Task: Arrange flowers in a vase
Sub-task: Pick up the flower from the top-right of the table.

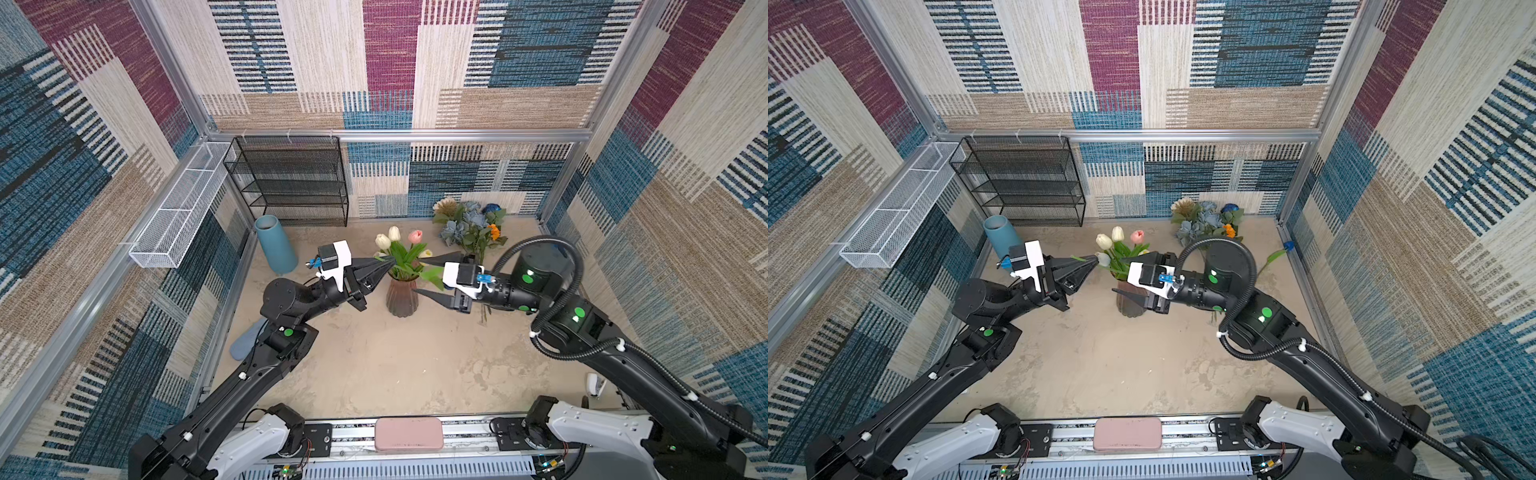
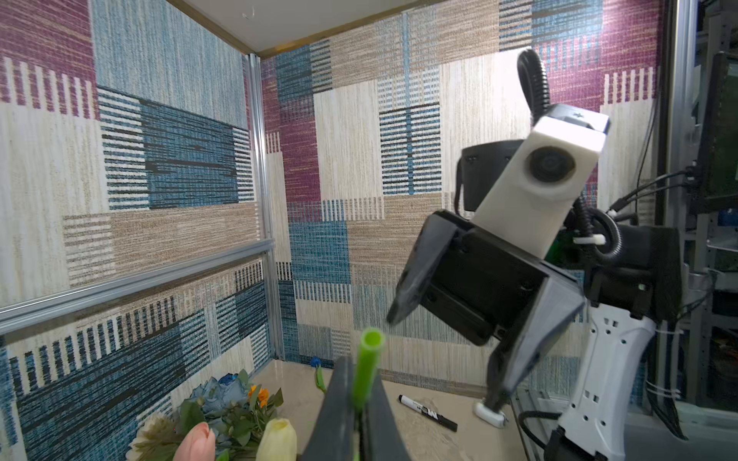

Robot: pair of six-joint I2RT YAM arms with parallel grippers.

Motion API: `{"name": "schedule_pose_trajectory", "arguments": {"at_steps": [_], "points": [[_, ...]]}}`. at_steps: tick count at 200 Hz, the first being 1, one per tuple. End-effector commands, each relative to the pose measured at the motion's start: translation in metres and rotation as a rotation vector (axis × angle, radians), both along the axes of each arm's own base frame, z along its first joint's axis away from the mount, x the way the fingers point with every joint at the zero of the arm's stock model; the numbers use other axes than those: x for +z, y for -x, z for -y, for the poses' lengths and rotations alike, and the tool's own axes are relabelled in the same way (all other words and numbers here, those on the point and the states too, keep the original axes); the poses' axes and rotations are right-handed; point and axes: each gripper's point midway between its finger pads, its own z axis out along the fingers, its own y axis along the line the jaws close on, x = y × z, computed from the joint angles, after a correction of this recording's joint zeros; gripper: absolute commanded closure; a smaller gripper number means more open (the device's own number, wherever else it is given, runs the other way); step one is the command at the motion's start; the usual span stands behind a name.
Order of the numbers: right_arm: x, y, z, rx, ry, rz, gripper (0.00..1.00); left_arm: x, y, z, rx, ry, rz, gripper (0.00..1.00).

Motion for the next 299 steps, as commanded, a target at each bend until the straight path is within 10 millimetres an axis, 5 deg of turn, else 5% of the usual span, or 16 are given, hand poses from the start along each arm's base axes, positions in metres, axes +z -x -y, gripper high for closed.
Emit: {"name": "schedule_pose_trajectory", "arguments": {"at_steps": [1,18,69,101,144,206,242,272,299], "points": [[0.064,0.026,0.028,0.044,-0.316,0.057,0.35,0.041,-0.003,-0.021,0.055,0.200,0.033,1.00],[0.068,0.051,0.032,0.147,-0.326,0.084,0.36,0.062,-0.001,-0.024,0.028,0.267,0.056,1.00],[0.069,0.055,0.046,0.253,-0.569,-0.075,0.40,0.101,-0.012,-0.039,0.024,0.495,0.146,1.00],[0.056,0.000,0.041,0.176,-0.769,-0.381,0.39,0.109,-0.019,-0.024,-0.063,0.509,0.146,1.00],[0.050,-0.040,0.024,0.148,-0.848,-0.584,0.32,0.098,-0.023,-0.018,-0.050,0.496,0.131,1.00],[0.053,-0.090,0.017,0.229,-0.937,-0.780,0.28,0.090,-0.024,-0.017,-0.030,0.484,0.128,1.00],[0.057,-0.097,0.007,0.336,-0.947,-0.812,0.30,0.086,-0.021,-0.018,-0.012,0.473,0.143,1.00],[0.069,-0.102,0.000,0.389,-0.952,-0.819,0.36,0.081,-0.021,-0.016,-0.011,0.461,0.141,1.00],[0.077,-0.100,0.002,0.406,-0.963,-0.788,0.61,0.077,-0.021,-0.016,0.003,0.453,0.143,1.00]]}}
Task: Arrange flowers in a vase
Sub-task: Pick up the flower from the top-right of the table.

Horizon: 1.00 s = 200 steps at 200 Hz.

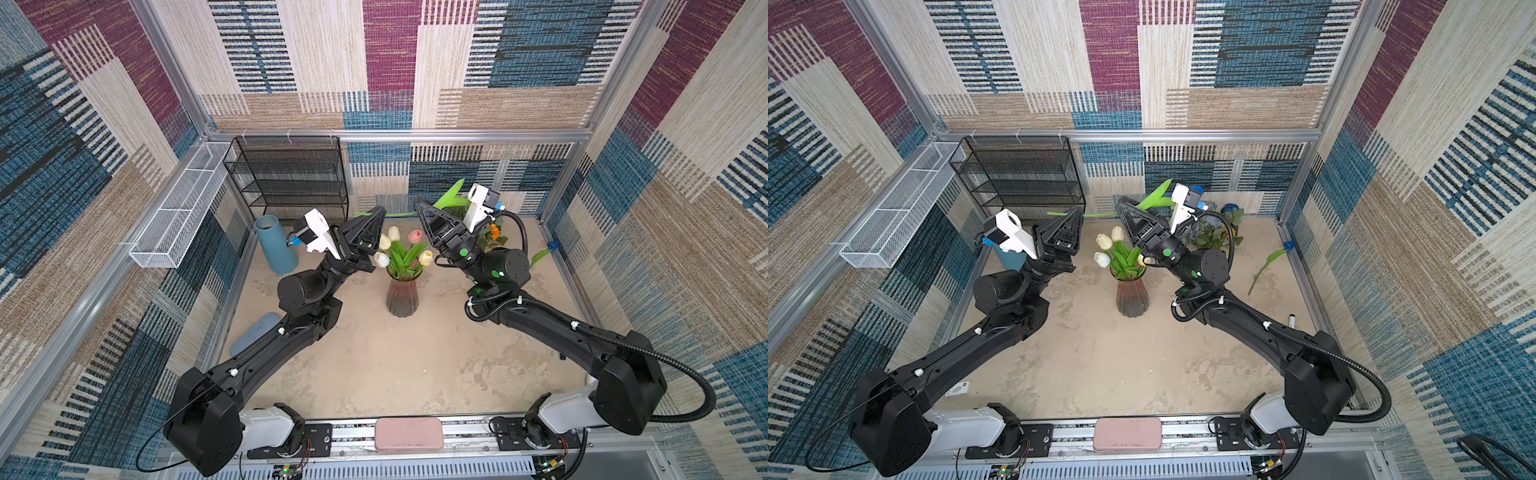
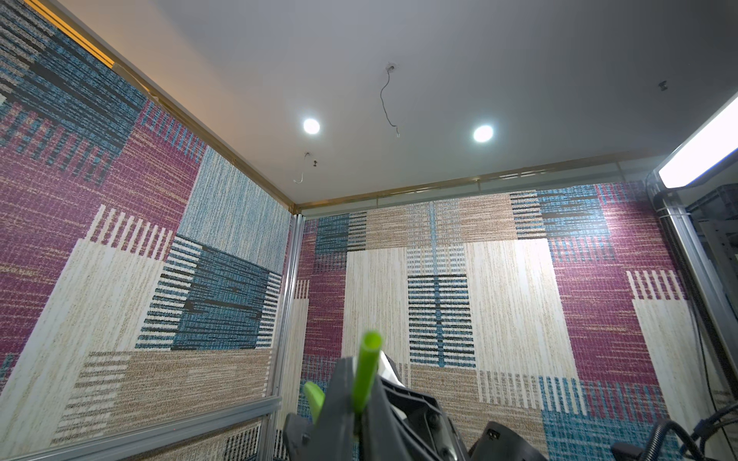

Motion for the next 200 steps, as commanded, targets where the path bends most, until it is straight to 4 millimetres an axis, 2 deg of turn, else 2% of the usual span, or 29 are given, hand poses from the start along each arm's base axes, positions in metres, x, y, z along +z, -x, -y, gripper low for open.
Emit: {"name": "schedule_pose_trajectory", "arguments": {"at_steps": [1,42,55,63,72,85,89,103,130,147,155,162,180,200], "points": [[0.017,0.014,0.006,0.037,-0.052,0.064,0.62,0.001,0.007,-0.004,0.033,0.004,0.050,1.00],[0.022,0.010,0.013,-0.030,-0.051,0.064,0.91,-0.008,0.001,-0.005,0.065,-0.002,0.031,1.00],[0.024,0.010,0.013,-0.039,-0.049,0.070,0.95,-0.010,0.000,-0.003,0.066,-0.007,0.031,1.00],[0.026,0.009,0.013,-0.050,-0.042,0.078,0.97,-0.011,0.000,-0.003,0.064,-0.011,0.032,0.90],[0.028,0.008,0.012,-0.063,-0.032,0.079,0.98,-0.013,0.000,-0.001,0.063,-0.020,0.036,0.72],[0.033,0.009,0.013,-0.096,-0.015,0.102,0.98,-0.017,0.000,0.002,0.061,-0.036,0.039,0.26],[0.034,0.009,0.013,-0.106,-0.007,0.109,0.98,-0.019,0.000,0.002,0.063,-0.041,0.038,0.15],[0.042,0.011,0.014,-0.157,0.035,0.149,0.98,-0.028,-0.001,0.001,0.085,-0.054,0.032,0.02],[0.064,0.021,0.002,-0.255,0.260,0.307,0.98,-0.065,-0.011,-0.019,0.214,-0.054,-0.059,0.01],[0.065,0.013,-0.006,-0.333,0.452,0.343,0.97,-0.096,-0.010,-0.030,0.264,-0.085,-0.109,0.01],[0.060,0.008,-0.010,-0.354,0.551,0.355,0.97,-0.111,-0.007,-0.030,0.266,-0.127,-0.117,0.02],[0.062,0.004,-0.011,-0.374,0.622,0.361,0.95,-0.127,-0.006,-0.027,0.263,-0.179,-0.137,0.02],[0.038,-0.011,-0.016,-0.382,0.835,0.319,0.94,-0.171,-0.013,-0.017,0.257,-0.342,-0.250,0.02],[0.011,-0.022,-0.017,-0.374,0.985,0.268,0.94,-0.208,-0.015,-0.016,0.274,-0.480,-0.354,0.01]]}}
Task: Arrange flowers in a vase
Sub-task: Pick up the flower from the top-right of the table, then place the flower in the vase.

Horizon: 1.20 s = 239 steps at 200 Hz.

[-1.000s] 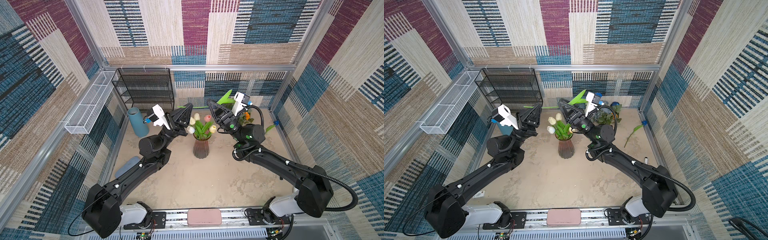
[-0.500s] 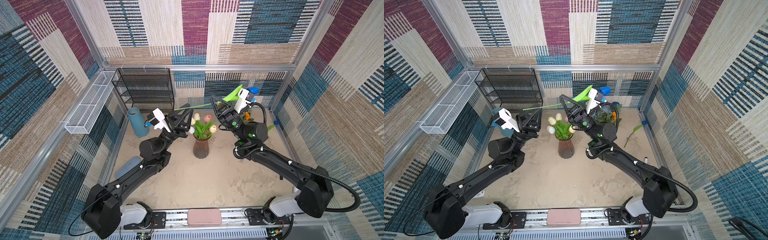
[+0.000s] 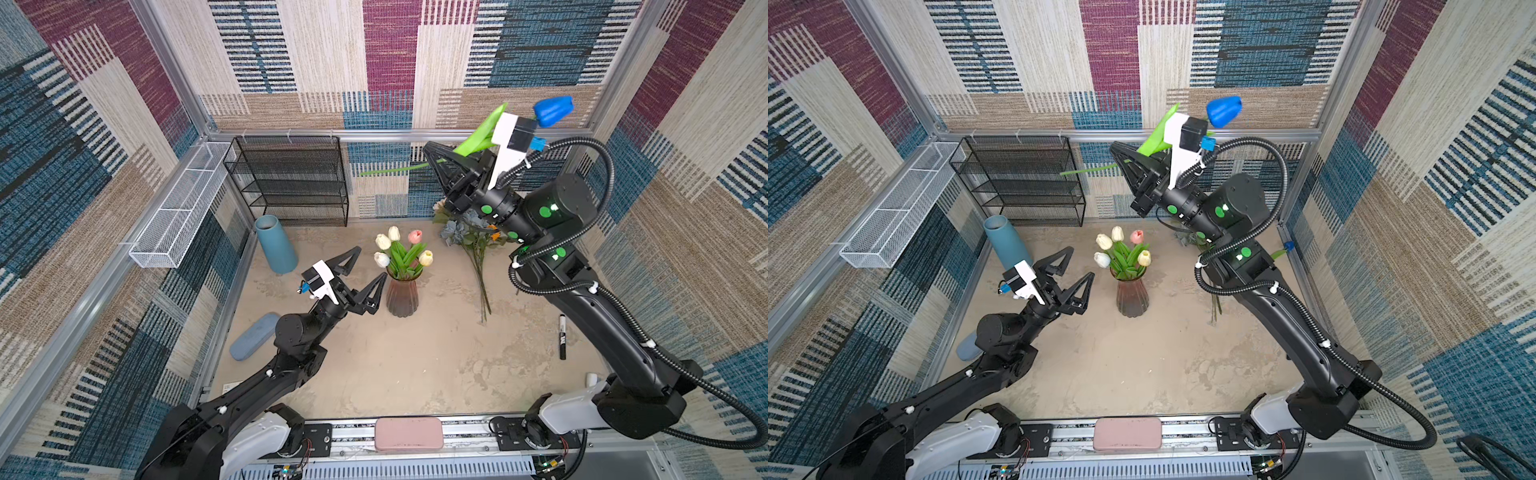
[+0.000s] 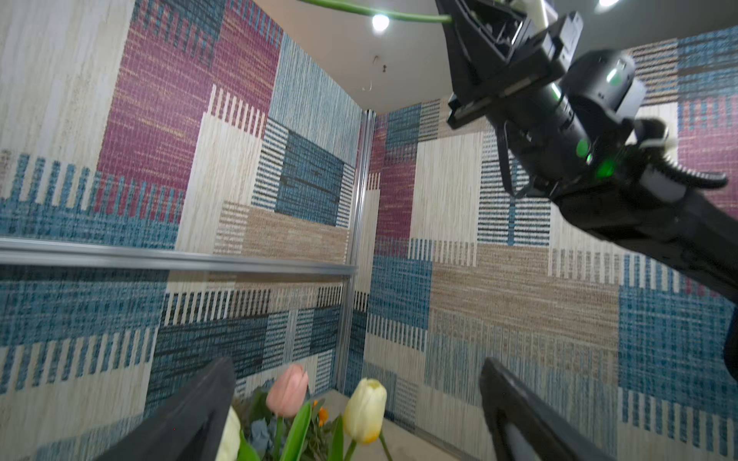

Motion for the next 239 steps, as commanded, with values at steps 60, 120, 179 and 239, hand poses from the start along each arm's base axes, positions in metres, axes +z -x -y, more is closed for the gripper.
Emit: {"name": "schedule_pose_trajectory", "arguments": {"at_steps": [60,120,179,239], "points": [[-0.158,-0.033,-0.021,-0.100,0.573,-0.320,0.93,-0.117,-0.026,-0.017,0.208,-0.310,-0.291,0.01],[-0.220,-0.063,-0.013,-0.265,0.654,-0.404,0.93,-0.134,-0.033,-0.016,0.231,-0.333,-0.296,0.02],[-0.245,-0.082,-0.019,-0.322,0.666,-0.398,0.93,-0.138,-0.039,-0.011,0.226,-0.342,-0.300,0.01],[-0.312,-0.077,-0.032,-0.285,0.792,-0.473,0.91,-0.146,-0.040,-0.012,0.236,-0.359,-0.307,0.02]]}}
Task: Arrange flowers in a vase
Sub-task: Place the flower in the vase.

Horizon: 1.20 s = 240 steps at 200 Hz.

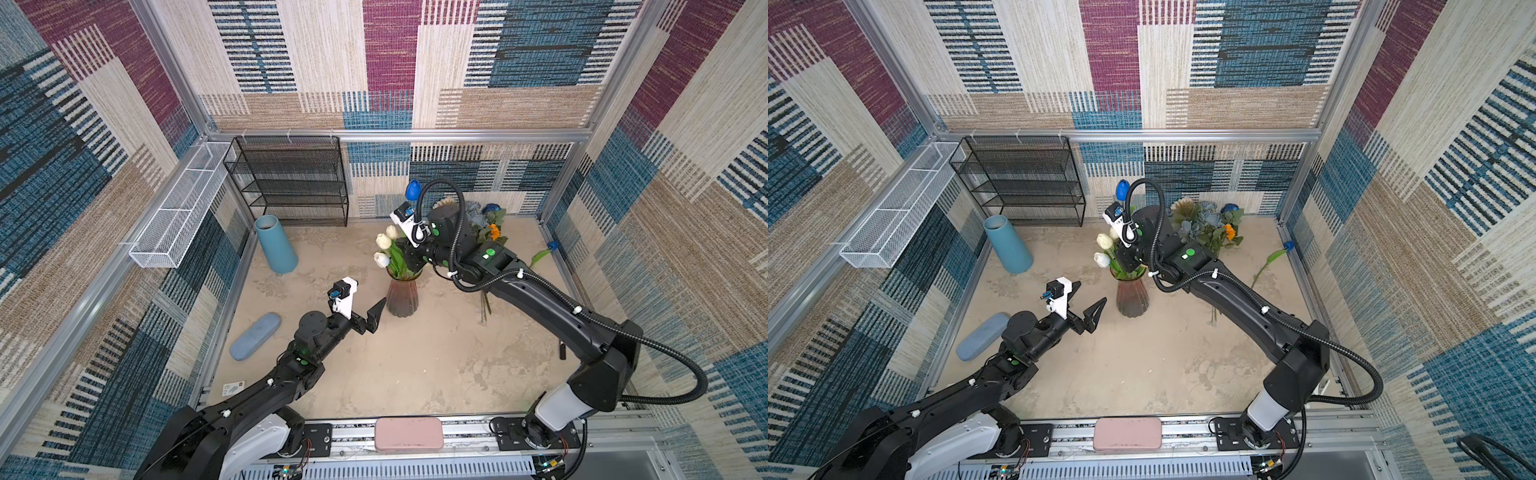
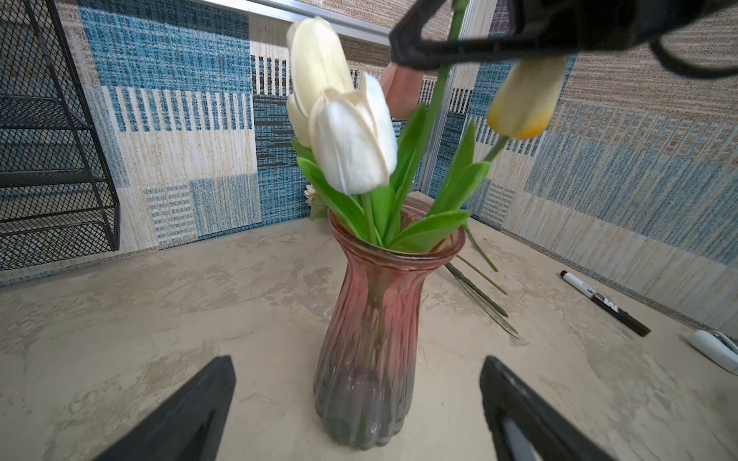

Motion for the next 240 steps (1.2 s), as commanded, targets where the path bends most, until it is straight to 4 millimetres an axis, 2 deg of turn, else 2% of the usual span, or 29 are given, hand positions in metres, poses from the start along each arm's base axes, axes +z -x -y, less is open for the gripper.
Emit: {"name": "schedule_pose_trajectory", "arguments": {"at_steps": [1,29,46,52,61,73,79,84,89,110,119,122,143,167,176,189,203,215,218,230,240], "points": [[-0.007,0.001,0.001,-0.007,0.008,0.007,0.91,0.011,-0.001,-0.002,0.014,0.001,0.058,0.01],[-0.021,0.007,-0.001,0.017,0.024,-0.030,0.82,0.008,-0.002,-0.003,0.022,-0.006,0.054,0.01],[-0.032,0.010,-0.002,0.023,0.039,-0.047,0.81,0.007,-0.004,-0.001,0.018,-0.002,0.052,0.02],[-0.033,0.011,-0.002,0.022,0.041,-0.052,0.76,0.006,-0.004,-0.001,0.017,0.000,0.050,0.01],[-0.034,0.009,0.000,0.006,0.044,-0.051,0.64,0.006,-0.004,0.000,0.015,0.005,0.049,0.01],[-0.029,0.009,0.001,0.002,0.033,-0.041,0.52,0.005,-0.004,0.001,0.009,0.007,0.046,0.01],[-0.023,0.009,0.001,0.001,0.024,-0.032,0.32,0.005,-0.004,0.001,0.008,0.008,0.048,0.02],[-0.019,0.009,0.002,0.000,0.017,-0.022,0.25,0.005,-0.004,0.001,0.008,0.008,0.048,0.01],[-0.013,0.010,0.002,0.004,0.009,-0.012,0.22,0.005,-0.005,0.001,0.008,0.008,0.048,0.02],[0.010,0.011,0.004,0.005,-0.009,0.032,0.20,0.007,-0.004,0.002,0.005,0.008,0.053,0.01],[0.012,0.012,0.006,0.007,0.004,0.033,0.19,0.008,-0.005,0.002,0.005,0.006,0.056,0.02],[0.022,0.011,0.006,0.003,-0.006,0.049,0.19,0.008,-0.005,0.002,0.005,0.005,0.056,0.02],[0.039,0.011,0.013,-0.021,-0.007,0.080,0.19,0.010,-0.005,0.001,0.010,0.006,0.064,0.01],[0.077,0.018,0.027,-0.058,-0.071,0.151,0.16,0.013,-0.004,0.001,0.009,0.008,0.076,0.01],[0.095,0.018,0.038,-0.102,-0.110,0.192,0.14,0.015,-0.002,0.001,0.003,0.010,0.084,0.01],[0.119,0.010,0.066,-0.205,-0.178,0.240,0.12,0.021,0.001,0.002,-0.011,0.017,0.104,0.02],[0.126,-0.014,0.113,-0.347,-0.245,0.224,0.13,0.029,0.007,0.004,-0.039,0.023,0.131,0.01],[0.121,-0.037,0.161,-0.489,-0.275,0.208,0.15,0.035,0.014,0.007,-0.076,0.024,0.147,0.01],[0.109,-0.044,0.174,-0.529,-0.269,0.189,0.16,0.036,0.015,0.008,-0.085,0.023,0.150,0.01],[0.084,-0.063,0.227,-0.681,-0.277,0.156,0.22,0.037,0.020,0.011,-0.114,0.012,0.151,0.01],[0.058,-0.076,0.268,-0.768,-0.293,0.102,0.28,0.031,0.022,0.011,-0.119,-0.004,0.136,0.01]]}}
